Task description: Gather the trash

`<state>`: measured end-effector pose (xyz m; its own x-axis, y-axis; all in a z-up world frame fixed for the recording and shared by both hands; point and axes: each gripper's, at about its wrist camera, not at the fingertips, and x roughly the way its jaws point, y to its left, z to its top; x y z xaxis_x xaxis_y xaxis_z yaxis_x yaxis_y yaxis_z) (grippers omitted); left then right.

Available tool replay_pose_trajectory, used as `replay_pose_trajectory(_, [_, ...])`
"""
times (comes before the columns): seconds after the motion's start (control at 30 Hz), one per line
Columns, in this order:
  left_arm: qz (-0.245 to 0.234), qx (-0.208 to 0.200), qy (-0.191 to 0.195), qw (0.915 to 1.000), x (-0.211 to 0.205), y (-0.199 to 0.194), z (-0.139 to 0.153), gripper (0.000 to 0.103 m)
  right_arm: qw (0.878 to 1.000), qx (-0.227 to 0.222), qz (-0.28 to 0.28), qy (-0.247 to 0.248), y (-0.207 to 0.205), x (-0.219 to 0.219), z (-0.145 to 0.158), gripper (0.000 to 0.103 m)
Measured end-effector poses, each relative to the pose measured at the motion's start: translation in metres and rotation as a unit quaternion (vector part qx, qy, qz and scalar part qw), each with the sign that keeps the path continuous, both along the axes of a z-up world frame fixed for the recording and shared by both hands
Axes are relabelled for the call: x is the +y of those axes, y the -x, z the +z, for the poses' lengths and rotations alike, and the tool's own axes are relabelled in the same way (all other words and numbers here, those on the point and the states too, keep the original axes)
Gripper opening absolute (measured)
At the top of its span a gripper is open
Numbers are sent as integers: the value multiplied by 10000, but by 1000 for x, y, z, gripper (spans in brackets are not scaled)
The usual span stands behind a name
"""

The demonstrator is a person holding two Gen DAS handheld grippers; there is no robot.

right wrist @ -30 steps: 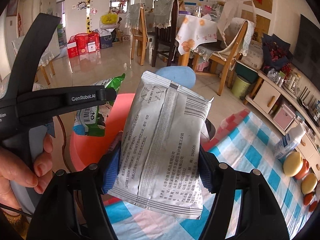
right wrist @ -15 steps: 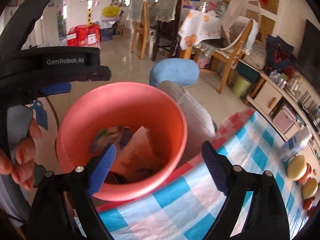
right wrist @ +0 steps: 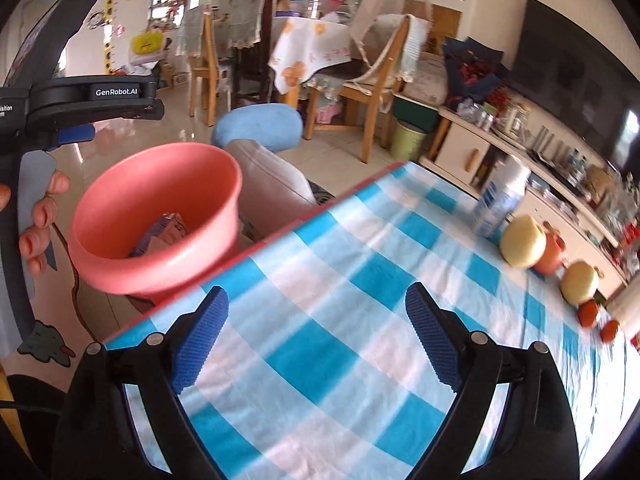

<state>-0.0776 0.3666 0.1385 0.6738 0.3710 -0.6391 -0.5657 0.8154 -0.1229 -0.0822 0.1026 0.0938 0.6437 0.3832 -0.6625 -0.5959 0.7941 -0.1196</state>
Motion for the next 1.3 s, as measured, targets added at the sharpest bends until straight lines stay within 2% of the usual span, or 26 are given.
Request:
replay_pose_trajectory(0.13, [-430, -149, -382, 9982, -34, -5, 8, 96, 9994, -5, -308, -162, 4, -35, 0, 91])
replay_pose_trajectory(0.4, [-1088, -405, -1082, 9873, -113, -9, 24, 96, 9957, -81, -831, -402, 16, -100, 4, 91])
replay_pose_trajectory(0.57, [-1504, -535, -1106, 9810, -156, -6, 26, 96, 9914, -224, -1156, -563, 23, -139, 10, 91])
replay_pose_trajectory(0.83, [-2285, -701, -1264, 9628, -228, 7, 30, 96, 9828, -516, -1612, -740, 33, -196, 21, 93])
replay_pose_trajectory(1.0, [-2600, -704, -1369, 9533, -269, 15, 34, 96, 9770, -690, -1848, -805, 38, -230, 28, 93])
replay_pose_trajectory(1.3, [-2948, -840, -1327, 9426, -326, 39, 45, 96, 9631, -1064, -2298, -909, 50, -292, 44, 94])
